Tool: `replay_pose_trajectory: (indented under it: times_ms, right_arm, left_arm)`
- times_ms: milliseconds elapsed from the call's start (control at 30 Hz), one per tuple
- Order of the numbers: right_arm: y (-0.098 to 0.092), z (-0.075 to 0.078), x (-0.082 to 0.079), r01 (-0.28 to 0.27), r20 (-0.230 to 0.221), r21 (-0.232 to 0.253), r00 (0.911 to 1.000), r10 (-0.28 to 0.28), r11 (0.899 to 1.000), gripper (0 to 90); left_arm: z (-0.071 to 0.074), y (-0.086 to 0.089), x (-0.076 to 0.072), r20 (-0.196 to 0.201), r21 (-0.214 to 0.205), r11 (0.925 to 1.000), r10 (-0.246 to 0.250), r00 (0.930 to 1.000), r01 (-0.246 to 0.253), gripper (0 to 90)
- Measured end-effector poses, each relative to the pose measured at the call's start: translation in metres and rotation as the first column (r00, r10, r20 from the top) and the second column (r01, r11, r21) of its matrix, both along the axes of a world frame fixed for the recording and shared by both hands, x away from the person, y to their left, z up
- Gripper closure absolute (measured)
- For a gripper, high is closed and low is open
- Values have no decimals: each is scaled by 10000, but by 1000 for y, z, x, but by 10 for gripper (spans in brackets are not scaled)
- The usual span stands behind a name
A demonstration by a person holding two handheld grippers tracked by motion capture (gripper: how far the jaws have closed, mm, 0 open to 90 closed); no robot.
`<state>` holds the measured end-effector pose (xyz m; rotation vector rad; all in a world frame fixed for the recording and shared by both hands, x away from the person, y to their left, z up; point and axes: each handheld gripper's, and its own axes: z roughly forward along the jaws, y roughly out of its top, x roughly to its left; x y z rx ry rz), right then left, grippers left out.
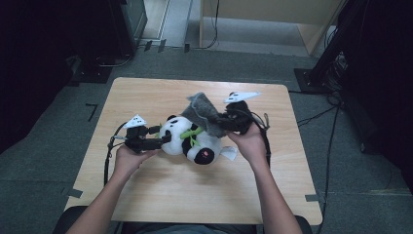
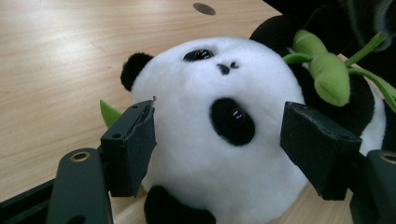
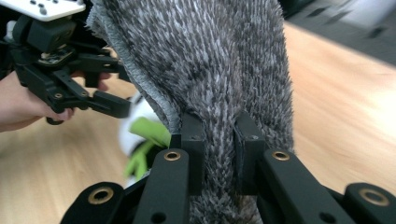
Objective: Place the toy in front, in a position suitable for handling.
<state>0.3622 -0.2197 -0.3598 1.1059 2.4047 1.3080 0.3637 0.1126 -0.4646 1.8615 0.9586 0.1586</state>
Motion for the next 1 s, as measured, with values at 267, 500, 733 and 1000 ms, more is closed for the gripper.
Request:
replay_pose_trajectory:
  times_ms: [267,500,733,1000]
  right_arm:
    - [41,-38,32,-724,-1244,-650,9902,639,9953,797]
    - [35,-44,44,-574,-1360,-482,9894,504,9972,797]
    - [35,-52,52,-613,-1508,-231,9869,571,9979,799]
    - [39,-37,49,-648,-1249,-491,9905,582,9967,797]
  left_arm:
    - [-4,9,-9,131,-44,9998,-212,9997,213,273]
    - [-18,1,-11,261,127,9997,-209,9994,206,264]
    - [-37,-15,9,74,-142,9992,-371,9993,373,9]
    - [-35,-11,8,-42,-446,9986,-301,9995,299,227]
